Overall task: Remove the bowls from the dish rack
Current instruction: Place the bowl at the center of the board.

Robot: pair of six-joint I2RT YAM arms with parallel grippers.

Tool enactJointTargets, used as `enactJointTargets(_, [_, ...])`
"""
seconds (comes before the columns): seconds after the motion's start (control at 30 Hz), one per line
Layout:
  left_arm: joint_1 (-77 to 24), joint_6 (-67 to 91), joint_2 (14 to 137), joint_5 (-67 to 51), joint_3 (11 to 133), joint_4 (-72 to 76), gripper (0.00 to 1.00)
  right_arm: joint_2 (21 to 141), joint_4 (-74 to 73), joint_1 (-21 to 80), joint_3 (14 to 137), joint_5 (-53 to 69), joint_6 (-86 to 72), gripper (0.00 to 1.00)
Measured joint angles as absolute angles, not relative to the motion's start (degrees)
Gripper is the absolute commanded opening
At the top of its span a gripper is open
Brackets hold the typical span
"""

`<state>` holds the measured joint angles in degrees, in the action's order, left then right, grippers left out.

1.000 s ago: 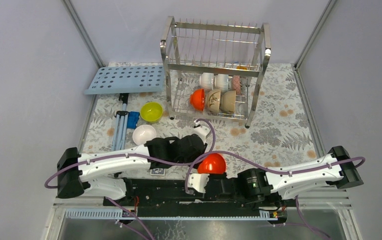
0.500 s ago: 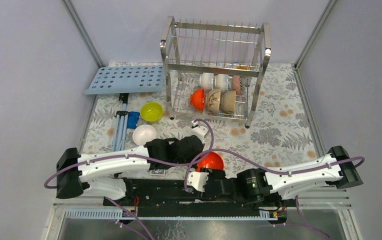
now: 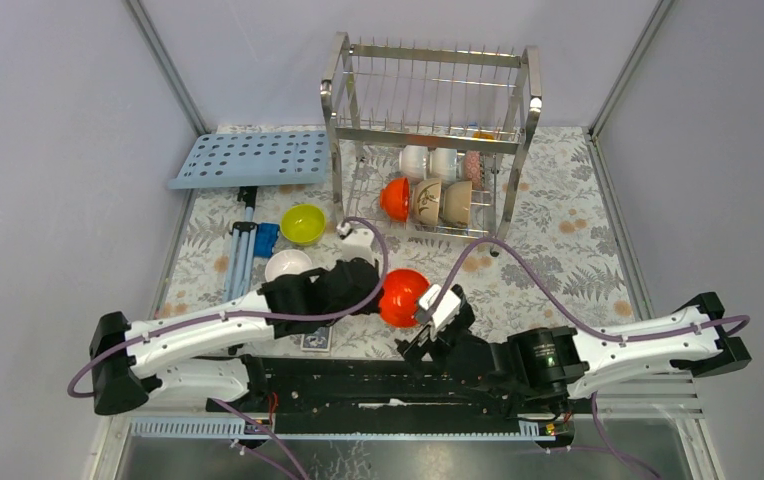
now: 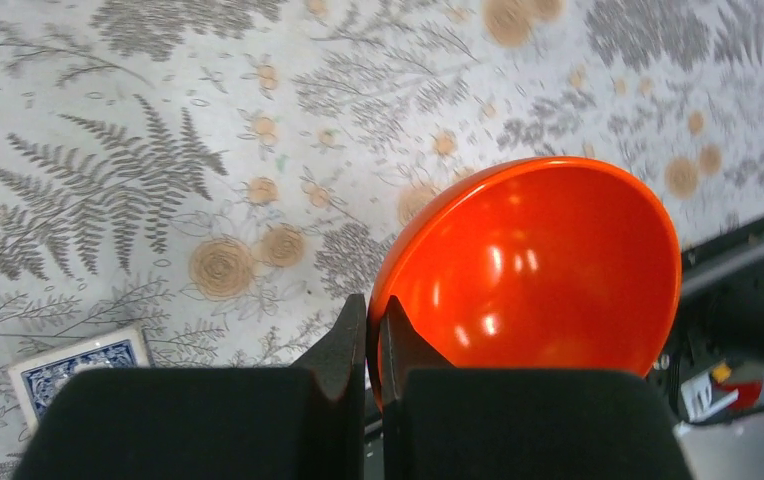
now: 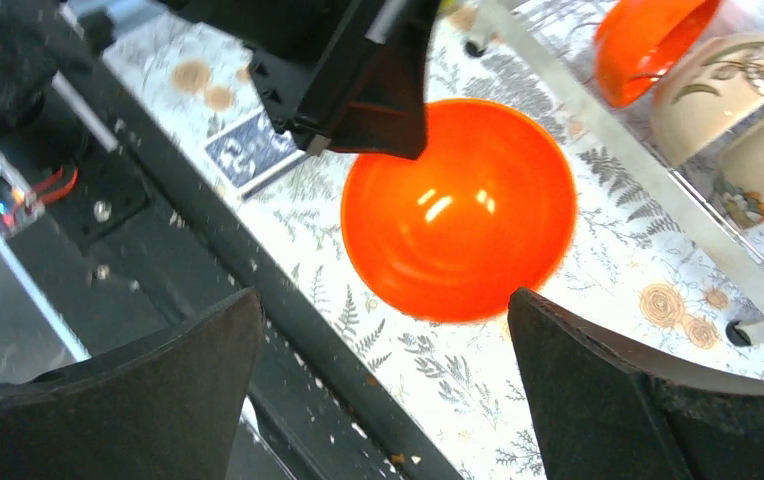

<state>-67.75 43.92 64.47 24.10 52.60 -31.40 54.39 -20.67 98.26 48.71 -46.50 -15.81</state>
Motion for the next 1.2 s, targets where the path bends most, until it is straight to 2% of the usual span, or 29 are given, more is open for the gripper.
enactJointTargets(0.17, [-63.11,48.66,61.21,26.52,49.32,-31.0,0.0,55.42,-21.45,95.57,51.99,-51.05,-20.82,1.0])
enactJointTargets(0.37, [-62.48,53.52,56.84,28.75,46.28,-31.31,0.0,58.08,-22.59,76.23,56.9,-45.28,-31.11,0.98])
enactJointTargets(0.47, [-62.48,55.66,55.27,29.41,45.58,-32.03,0.0,58.22,-23.0,73.19,56.01,-42.81,-35.86,0.88])
enactJointTargets(0.6, [-62.48,58.57,54.3,30.06,44.66,-33.45,0.0,59.81,-23.27,72.2,53.45,-38.98,-42.76,0.66])
enactJointTargets(0.83, [-62.48,63.72,55.9,30.35,43.75,-36.16,0.0,65.73,-23.77,70.89,51.9,-35.7,-49.67,0.55])
enactJointTargets(0.97, [-62.48,65.17,58.67,30.24,43.79,-37.89,0.0,68.88,-23.7,69.6,52.62,-34.37,-50.33,0.53])
enactJointTargets(1.1, [-62.48,65.89,59.33,30.22,43.79,-38.87,0.0,69.82,-23.49,68.93,52.64,-33.23,-50.68,0.59])
enactJointTargets(1.2, [-62.48,66.06,59.33,30.22,43.79,-39.27,0.0,69.95,-22.98,68.88,52.64,-32.77,-50.85,0.6])
